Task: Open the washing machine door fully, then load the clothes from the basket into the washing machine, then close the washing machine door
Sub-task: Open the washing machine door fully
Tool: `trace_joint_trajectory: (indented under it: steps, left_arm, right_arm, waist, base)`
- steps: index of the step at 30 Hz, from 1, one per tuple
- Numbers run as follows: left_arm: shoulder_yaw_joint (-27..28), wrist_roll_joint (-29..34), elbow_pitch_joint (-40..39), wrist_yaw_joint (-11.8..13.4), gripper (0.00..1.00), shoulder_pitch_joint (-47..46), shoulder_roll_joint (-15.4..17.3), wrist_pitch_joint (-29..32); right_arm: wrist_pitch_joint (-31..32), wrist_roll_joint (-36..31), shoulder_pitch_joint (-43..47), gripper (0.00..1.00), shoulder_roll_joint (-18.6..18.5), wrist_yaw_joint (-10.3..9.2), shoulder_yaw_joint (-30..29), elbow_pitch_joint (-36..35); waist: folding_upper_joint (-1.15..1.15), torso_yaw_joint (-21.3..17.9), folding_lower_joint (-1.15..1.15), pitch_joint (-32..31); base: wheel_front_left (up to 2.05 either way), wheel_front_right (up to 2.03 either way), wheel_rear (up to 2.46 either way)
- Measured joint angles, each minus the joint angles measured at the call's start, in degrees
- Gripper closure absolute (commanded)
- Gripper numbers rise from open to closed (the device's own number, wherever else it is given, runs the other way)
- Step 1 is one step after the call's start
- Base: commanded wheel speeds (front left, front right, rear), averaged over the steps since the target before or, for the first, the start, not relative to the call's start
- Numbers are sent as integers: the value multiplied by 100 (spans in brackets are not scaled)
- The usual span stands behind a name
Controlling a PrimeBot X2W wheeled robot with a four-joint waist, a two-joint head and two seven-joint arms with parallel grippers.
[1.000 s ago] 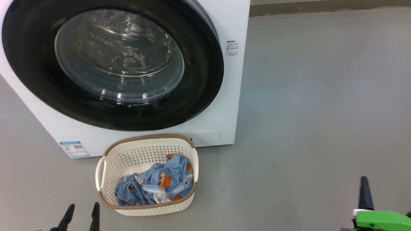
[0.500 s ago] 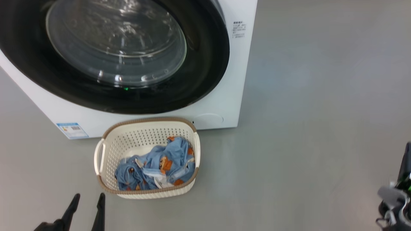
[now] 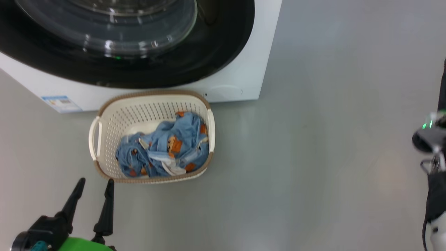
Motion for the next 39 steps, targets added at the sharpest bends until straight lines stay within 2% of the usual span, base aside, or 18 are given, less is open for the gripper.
trace_joint_trajectory:
  steps: [6,18,26,39]
  left_arm:
    - [-1,5,-157,0,0,-166,24,-1]
    - [-127,119,-250,0,0,-513,16,-1]
    - [-196,119,-243,0,0,-679,-40,-1]
    - [-421,-45,-247,2,0,-838,-85,-1]
  right_arm:
    - [341,-31,-787,100,-19,0,160,-278]
    - [914,-361,-1934,100,23,-1,1110,-737]
    - [1244,-363,-2379,100,-23,0,1573,-915]
    - [1389,-411,-3094,100,-232,-1,1989,-971]
  waist:
    - [0,30,0,502]
    - [0,173,0,1404]
    - [0,432,-1,1739]
    - [0,872,-1,2160]
  base:
    - [0,0,0]
    - [0,0,0]
    - [0,0,0]
    - [0,0,0]
